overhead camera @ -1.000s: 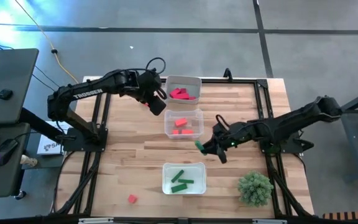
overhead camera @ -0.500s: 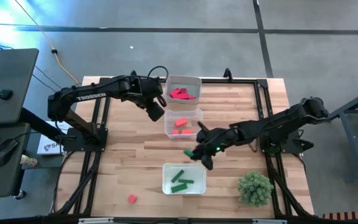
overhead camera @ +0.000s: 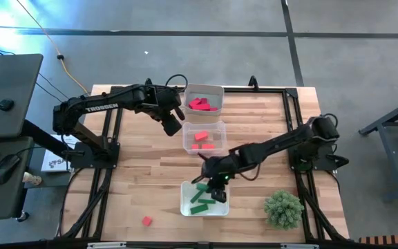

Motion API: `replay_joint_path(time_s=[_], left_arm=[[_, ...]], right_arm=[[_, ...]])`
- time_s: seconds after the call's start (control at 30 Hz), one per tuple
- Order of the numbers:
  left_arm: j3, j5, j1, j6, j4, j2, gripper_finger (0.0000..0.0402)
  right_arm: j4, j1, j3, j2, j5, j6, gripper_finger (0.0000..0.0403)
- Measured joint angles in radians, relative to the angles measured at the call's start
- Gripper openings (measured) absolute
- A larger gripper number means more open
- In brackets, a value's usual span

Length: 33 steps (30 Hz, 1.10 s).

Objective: Sort & place blocks by color
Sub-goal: Put the green block into the white bin

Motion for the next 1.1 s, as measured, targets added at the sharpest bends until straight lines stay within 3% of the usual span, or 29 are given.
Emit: replay_joint_path(time_s=[0.27,0.63,0.9,1.1], left_arm=[[0.000,0.000,0.000,0.020,0.000,0.000,0.0133],[0.000,0.001,0.001,0.022,0.002,0.000,0.0133],[0.000,0.004,0.000,0.022,0.000,0.000,0.0133],[0.000,0.009,0.000,0.022,0.000,0.000,0.0133]], right_arm=[[-0.043,0.042,0.036,0.099,-0.029,0.002,0.0080],[-0.091,0.079,0.033,0.166,0.016,0.026,0.0081],[-0.114,0.078,0.032,0.174,0.056,0.064,0.0081],[-0.121,0.076,0.032,0.174,0.024,0.083,0.0081]])
